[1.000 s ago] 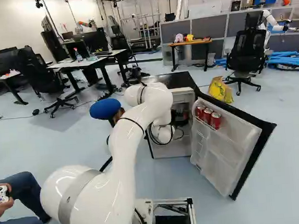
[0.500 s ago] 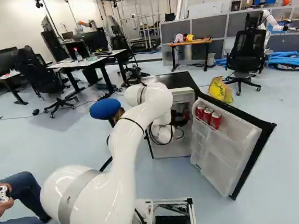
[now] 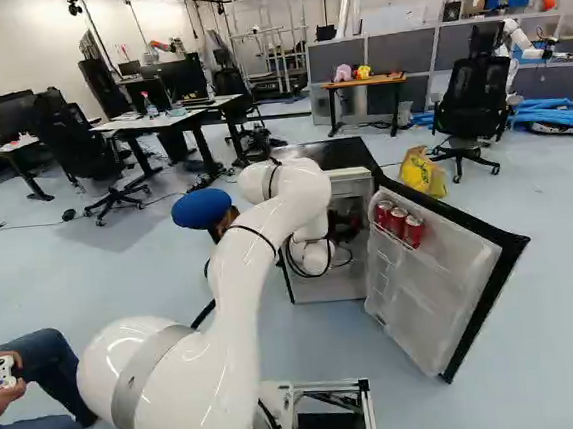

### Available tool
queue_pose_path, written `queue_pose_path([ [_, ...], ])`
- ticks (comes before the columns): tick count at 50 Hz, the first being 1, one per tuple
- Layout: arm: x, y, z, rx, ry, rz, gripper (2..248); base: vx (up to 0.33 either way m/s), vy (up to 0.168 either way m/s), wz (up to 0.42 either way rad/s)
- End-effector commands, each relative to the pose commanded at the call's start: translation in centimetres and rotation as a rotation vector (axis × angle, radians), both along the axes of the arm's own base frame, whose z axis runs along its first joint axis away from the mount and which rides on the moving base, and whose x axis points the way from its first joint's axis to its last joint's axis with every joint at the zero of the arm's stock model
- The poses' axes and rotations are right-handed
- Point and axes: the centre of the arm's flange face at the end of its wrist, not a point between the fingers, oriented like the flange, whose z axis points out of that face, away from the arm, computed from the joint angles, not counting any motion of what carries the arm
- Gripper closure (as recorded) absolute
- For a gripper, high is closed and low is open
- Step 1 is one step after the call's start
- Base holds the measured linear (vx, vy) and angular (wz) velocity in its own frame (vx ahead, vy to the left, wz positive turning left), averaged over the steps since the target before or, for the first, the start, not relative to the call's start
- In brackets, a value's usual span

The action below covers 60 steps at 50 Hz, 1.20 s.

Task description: Grab a drink from the fridge

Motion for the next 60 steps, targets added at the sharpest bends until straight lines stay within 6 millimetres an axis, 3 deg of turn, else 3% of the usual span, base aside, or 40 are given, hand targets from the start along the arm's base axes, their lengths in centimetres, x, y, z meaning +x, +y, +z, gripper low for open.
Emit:
queue_pose_path([
  [60, -0.6, -1.3, 0.1, 0.001, 0.004, -0.021, 61, 0.000, 0.000, 0.000],
])
